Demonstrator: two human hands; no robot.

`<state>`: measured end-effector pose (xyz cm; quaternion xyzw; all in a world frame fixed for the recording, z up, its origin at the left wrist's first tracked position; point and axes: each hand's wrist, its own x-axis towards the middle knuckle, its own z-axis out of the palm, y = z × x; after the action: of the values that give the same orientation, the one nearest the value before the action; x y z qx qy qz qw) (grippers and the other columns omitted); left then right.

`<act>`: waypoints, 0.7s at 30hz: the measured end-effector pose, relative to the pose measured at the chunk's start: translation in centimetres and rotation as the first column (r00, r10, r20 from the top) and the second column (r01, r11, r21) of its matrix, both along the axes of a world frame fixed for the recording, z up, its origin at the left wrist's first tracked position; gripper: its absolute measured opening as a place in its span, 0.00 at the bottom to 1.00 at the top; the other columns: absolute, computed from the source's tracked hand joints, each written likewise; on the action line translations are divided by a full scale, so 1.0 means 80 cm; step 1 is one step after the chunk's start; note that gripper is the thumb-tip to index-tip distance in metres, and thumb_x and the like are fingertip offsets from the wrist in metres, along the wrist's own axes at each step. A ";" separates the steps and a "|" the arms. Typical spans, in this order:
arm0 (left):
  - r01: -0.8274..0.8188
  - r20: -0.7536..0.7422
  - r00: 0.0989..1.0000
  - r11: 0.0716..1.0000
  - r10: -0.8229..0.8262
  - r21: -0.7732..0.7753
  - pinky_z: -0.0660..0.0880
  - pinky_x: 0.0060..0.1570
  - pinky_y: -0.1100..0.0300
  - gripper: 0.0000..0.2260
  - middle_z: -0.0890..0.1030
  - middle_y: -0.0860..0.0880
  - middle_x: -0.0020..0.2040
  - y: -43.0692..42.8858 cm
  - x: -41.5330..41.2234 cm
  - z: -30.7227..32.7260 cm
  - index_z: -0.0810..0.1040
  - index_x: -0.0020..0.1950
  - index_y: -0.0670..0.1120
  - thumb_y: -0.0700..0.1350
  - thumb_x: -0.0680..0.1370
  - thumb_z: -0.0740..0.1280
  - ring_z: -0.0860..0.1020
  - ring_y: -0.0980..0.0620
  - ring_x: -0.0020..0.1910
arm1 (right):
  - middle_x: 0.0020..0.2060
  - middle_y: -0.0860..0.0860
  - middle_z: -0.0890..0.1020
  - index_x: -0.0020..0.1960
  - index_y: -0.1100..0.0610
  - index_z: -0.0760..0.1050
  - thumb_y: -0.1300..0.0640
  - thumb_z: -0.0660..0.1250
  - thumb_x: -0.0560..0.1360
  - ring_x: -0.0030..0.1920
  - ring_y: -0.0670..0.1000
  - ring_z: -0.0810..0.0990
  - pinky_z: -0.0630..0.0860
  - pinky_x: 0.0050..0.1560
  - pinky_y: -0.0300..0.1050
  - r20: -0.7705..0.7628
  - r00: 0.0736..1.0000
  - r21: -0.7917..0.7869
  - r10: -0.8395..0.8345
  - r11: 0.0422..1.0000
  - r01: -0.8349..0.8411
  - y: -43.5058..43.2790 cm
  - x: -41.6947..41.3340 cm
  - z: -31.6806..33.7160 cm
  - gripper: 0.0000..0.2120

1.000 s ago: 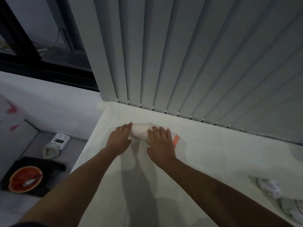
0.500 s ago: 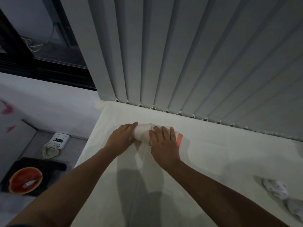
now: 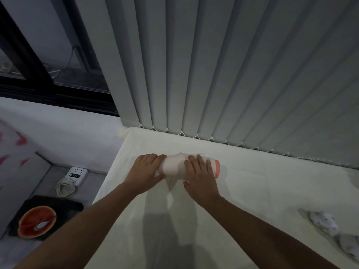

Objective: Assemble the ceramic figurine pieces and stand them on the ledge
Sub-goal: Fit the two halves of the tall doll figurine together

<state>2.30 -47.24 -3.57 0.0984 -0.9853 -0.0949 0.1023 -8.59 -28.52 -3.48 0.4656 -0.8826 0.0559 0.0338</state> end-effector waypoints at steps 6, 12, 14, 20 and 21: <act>0.017 -0.033 0.999 0.997 -0.019 -0.082 0.68 0.50 0.55 0.27 0.79 0.50 0.49 0.015 0.006 0.009 0.72 0.62 0.48 0.64 0.70 0.64 0.77 0.47 0.47 | 0.66 0.58 0.75 0.64 0.57 0.65 0.55 0.78 0.58 0.66 0.64 0.72 0.69 0.63 0.66 0.089 0.996 -0.051 -0.014 0.999 0.018 0.014 0.002 0.002 0.38; 0.005 -0.082 0.997 1.000 -0.003 0.023 0.67 0.46 0.59 0.26 0.80 0.50 0.47 0.030 0.006 0.018 0.75 0.57 0.47 0.65 0.70 0.62 0.77 0.48 0.46 | 0.69 0.58 0.72 0.68 0.59 0.61 0.56 0.75 0.58 0.68 0.65 0.69 0.69 0.62 0.67 0.181 0.983 -0.090 -0.037 0.994 0.054 0.014 0.005 -0.004 0.42; -0.015 -0.086 0.996 0.998 0.020 0.054 0.70 0.46 0.58 0.25 0.80 0.50 0.48 0.034 0.003 0.018 0.75 0.57 0.47 0.64 0.70 0.63 0.77 0.48 0.47 | 0.69 0.58 0.71 0.68 0.59 0.60 0.57 0.76 0.59 0.69 0.65 0.68 0.69 0.61 0.67 0.200 0.979 -0.098 -0.037 0.994 0.058 0.013 0.002 -0.005 0.42; -0.075 -0.099 0.990 0.964 0.103 0.255 0.73 0.48 0.59 0.28 0.80 0.50 0.53 0.045 -0.001 0.009 0.73 0.59 0.47 0.65 0.69 0.66 0.77 0.50 0.50 | 0.69 0.59 0.71 0.68 0.58 0.59 0.59 0.75 0.63 0.69 0.65 0.68 0.69 0.62 0.69 0.238 0.971 -0.127 -0.020 0.991 0.051 0.012 -0.010 -0.007 0.39; -0.072 -0.094 0.990 0.954 0.103 0.292 0.73 0.49 0.60 0.29 0.80 0.50 0.54 0.044 -0.001 0.007 0.73 0.60 0.48 0.66 0.68 0.67 0.77 0.51 0.51 | 0.70 0.59 0.70 0.69 0.59 0.60 0.59 0.74 0.64 0.70 0.65 0.66 0.67 0.63 0.69 0.249 0.969 -0.129 -0.012 0.991 0.045 0.014 -0.012 -0.008 0.39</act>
<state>2.23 -43.70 -2.98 0.1505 -0.9486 -0.2380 0.1442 -9.51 -27.44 -4.12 0.4390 -0.8808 0.1718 -0.0446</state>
